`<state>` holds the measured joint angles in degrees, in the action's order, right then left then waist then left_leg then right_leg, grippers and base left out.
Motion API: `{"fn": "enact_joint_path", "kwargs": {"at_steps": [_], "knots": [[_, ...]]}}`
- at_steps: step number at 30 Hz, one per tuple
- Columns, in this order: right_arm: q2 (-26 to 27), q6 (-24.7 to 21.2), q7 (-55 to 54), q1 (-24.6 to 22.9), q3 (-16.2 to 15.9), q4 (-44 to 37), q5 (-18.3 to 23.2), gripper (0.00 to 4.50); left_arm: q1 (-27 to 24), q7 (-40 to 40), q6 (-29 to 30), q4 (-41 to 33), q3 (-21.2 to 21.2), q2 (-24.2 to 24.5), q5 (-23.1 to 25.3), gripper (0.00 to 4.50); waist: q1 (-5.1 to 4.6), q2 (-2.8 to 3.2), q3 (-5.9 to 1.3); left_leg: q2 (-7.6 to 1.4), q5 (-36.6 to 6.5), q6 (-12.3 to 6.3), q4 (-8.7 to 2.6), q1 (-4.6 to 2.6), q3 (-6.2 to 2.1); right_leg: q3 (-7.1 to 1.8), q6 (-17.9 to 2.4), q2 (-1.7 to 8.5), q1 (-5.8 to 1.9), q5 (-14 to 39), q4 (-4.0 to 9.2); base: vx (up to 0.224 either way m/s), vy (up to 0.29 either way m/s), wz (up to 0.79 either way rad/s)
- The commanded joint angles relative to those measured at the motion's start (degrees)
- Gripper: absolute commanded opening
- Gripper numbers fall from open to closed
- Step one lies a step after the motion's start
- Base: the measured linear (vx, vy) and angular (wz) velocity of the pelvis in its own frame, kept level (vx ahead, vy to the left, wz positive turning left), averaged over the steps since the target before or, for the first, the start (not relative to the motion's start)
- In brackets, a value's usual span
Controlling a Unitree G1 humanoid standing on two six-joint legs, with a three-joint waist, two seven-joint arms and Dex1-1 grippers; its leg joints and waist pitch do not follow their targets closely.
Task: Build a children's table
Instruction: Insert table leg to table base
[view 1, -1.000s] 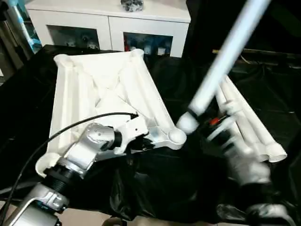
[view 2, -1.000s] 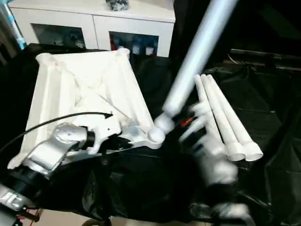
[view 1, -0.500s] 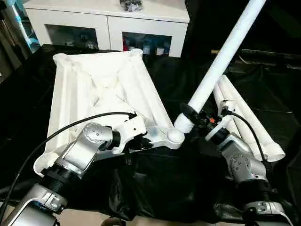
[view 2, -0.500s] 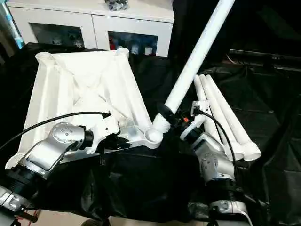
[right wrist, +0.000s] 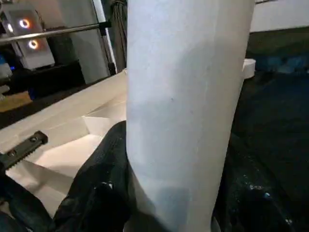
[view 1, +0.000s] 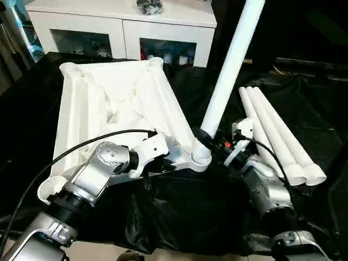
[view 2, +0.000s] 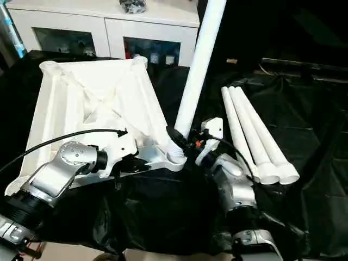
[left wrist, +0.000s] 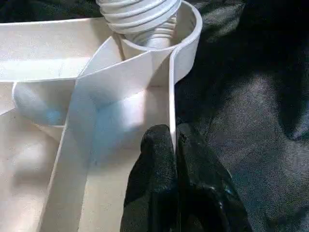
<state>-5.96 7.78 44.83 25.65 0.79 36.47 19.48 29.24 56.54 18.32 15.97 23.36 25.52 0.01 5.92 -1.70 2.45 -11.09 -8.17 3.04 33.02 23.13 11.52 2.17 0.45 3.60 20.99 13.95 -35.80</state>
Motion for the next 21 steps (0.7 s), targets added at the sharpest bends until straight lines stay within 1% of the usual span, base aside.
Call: {"fn": "enact_joint_path", "kwargs": {"at_steps": [1, 3, 5, 9, 10, 11, 12, 13, 14, 16, 17, 18, 19, 20, 21], "knots": [[-0.18, 0.53, 0.51, -0.49, -1.79, 2.50, -2.69, 1.88, -0.24, -0.36, 0.16, -0.61, -0.16, 0.05, 0.98, 0.00, -0.09, 0.12, -3.37, -2.72, -10.92, -1.48, -3.66, -2.28, -1.32, -2.05, -12.18, 4.49, -1.07, 0.47, 3.67, 0.000, 0.000, 0.00], [-0.03, 0.93, 1.04, -1.22, -2.10, 1.84, -2.87, 1.88, -0.20, -0.61, 0.17, -0.55, -0.25, 0.02, 1.01, 0.00, -0.15, 0.11, -3.39, -2.74, -11.16, -1.46, -3.66, -2.27, -1.37, -2.06, -12.04, 4.53, -1.12, 0.64, 3.64, 0.000, 0.000, 0.00], [0.21, 0.79, 1.11, -1.64, -1.58, 0.77, -2.24, 1.88, -0.23, -0.97, 0.27, -0.60, -0.45, 0.02, 1.01, 0.00, -0.15, 0.08, -3.41, -2.75, -10.95, -1.80, -3.69, -2.30, -1.39, -2.08, -12.07, 4.49, -1.11, 0.07, 3.59, 0.000, 0.000, 0.00], [0.29, -0.52, 0.67, -0.98, 0.88, -2.49, 0.70, 1.88, -0.20, -1.51, 0.18, -1.43, -2.34, -0.52, -0.66, 0.00, -0.11, 0.10, -3.45, -2.74, -10.87, -1.92, -3.63, -2.31, -1.39, -2.09, -12.29, 4.46, -1.11, -0.40, 3.50, 0.000, 0.000, 0.00], [0.27, -0.63, 0.69, -0.93, 1.01, -2.68, 0.90, 1.88, -0.16, -1.50, 0.36, -1.51, -2.49, -0.57, -0.83, 0.00, -0.11, 0.30, -3.44, -2.73, -10.93, -1.91, -3.62, -2.34, -1.38, -2.12, -12.39, 4.46, -1.07, -0.59, 3.49, 0.000, 0.000, 0.00], [0.19, -1.43, 0.63, -0.60, 1.80, -3.69, 2.09, 1.88, 0.12, -0.01, 1.56, -2.26, -3.18, -0.57, -2.47, 0.00, -0.16, 0.21, -3.48, -2.73, -10.75, -1.93, -3.64, -2.34, -1.39, -2.08, -12.48, 4.41, -1.12, -1.05, 3.45, 0.000, 0.000, 0.00], [0.00, -1.85, 0.72, -0.42, 2.19, -4.34, 2.62, 1.88, 0.16, 0.57, 2.32, -3.06, -3.90, -0.50, -3.51, 0.28, -0.16, 0.20, -3.52, -2.70, -10.53, -1.95, -3.59, -2.33, -1.38, -2.06, -12.62, 4.38, -1.13, -1.42, 3.34, 0.000, 0.000, 0.00], [0.00, -1.85, 0.72, -0.42, 2.19, -4.34, 2.62, 1.88, 0.16, 0.57, 2.32, -3.06, -3.90, -0.50, -3.51, 0.45, -0.13, 0.20, -3.54, -2.69, -10.28, -2.01, -3.59, -2.34, -1.38, -2.03, -12.71, 4.36, -1.13, -1.74, 3.28, 0.000, 0.000, 0.00], [-0.32, -2.32, 0.94, -0.36, 2.43, -5.18, 3.02, 1.88, 0.04, 0.55, 2.44, -3.93, -4.77, -0.28, -4.26, 0.57, -0.06, 0.13, -3.61, -2.67, -9.24, -2.32, -3.44, -2.23, -1.35, -2.02, -13.01, 4.43, -1.20, -3.44, 3.11, 0.000, 0.000, 0.00], [-0.52, -2.73, 1.04, -0.34, 2.61, -5.85, 3.38, 1.88, -0.08, 0.51, 1.88, -4.48, -5.51, 0.06, -4.75, 0.67, -0.06, 0.13, -3.50, -2.68, -8.99, -2.71, -3.43, -2.19, -1.33, -1.98, -13.33, 4.36, -1.20, -4.28, 3.13, 0.000, 0.000, 0.00], [-0.58, -2.97, 1.03, -0.32, 2.76, -6.19, 3.63, 1.88, -0.13, 0.84, 1.86, -4.87, -6.01, 0.32, -5.34, 0.67, -0.08, 0.31, -3.54, -2.63, -9.20, -2.74, -3.41, -2.24, -1.33, -1.98, -13.19, 4.33, -1.22, -3.99, 3.15, 0.000, 0.000, 0.00], [-0.71, -3.38, 1.00, -0.29, 2.97, -6.72, 3.83, 1.88, -0.13, 1.69, 2.36, -5.86, -7.52, 0.76, -7.15, 0.67, -0.19, 0.20, -3.46, -2.58, -9.48, -2.67, -3.45, -2.18, -1.33, -2.00, -13.03, 4.28, -1.24, -3.36, 3.22, 0.000, 0.000, 0.00], [-0.72, -3.45, 0.98, -0.28, 2.99, -6.80, 3.85, 1.88, -0.11, 1.84, 2.51, -6.00, -7.77, 0.84, -7.44, 0.71, -0.19, 0.20, -3.46, -2.58, -9.48, -2.67, -3.45, -2.18, -1.33, -2.00, -13.03, 4.28, -1.24, -3.36, 3.22, 0.000, 0.000, 0.00], [-0.83, -4.14, 0.83, -0.29, 3.18, -7.59, 4.05, 1.88, 0.33, 3.42, 4.36, -7.37, -10.80, 1.64, -10.79, 0.74, -0.21, 0.39, -3.47, -2.57, -9.91, -2.01, -3.48, -2.36, -1.29, -1.97, -13.23, 4.20, -1.09, -2.50, 3.16, 0.000, 0.000, 0.00], [-0.86, -4.38, 0.80, -0.26, 3.22, -7.84, 4.06, 1.88, 1.12, 3.48, 5.03, -7.32, -12.63, 1.84, -12.18, 0.74, -0.24, 0.41, -3.40, -2.55, -10.55, -1.63, -3.57, -2.38, -1.28, -1.95, -13.44, 4.15, -1.03, -1.70, 3.24, 0.000, 0.000, 0.00]]}}
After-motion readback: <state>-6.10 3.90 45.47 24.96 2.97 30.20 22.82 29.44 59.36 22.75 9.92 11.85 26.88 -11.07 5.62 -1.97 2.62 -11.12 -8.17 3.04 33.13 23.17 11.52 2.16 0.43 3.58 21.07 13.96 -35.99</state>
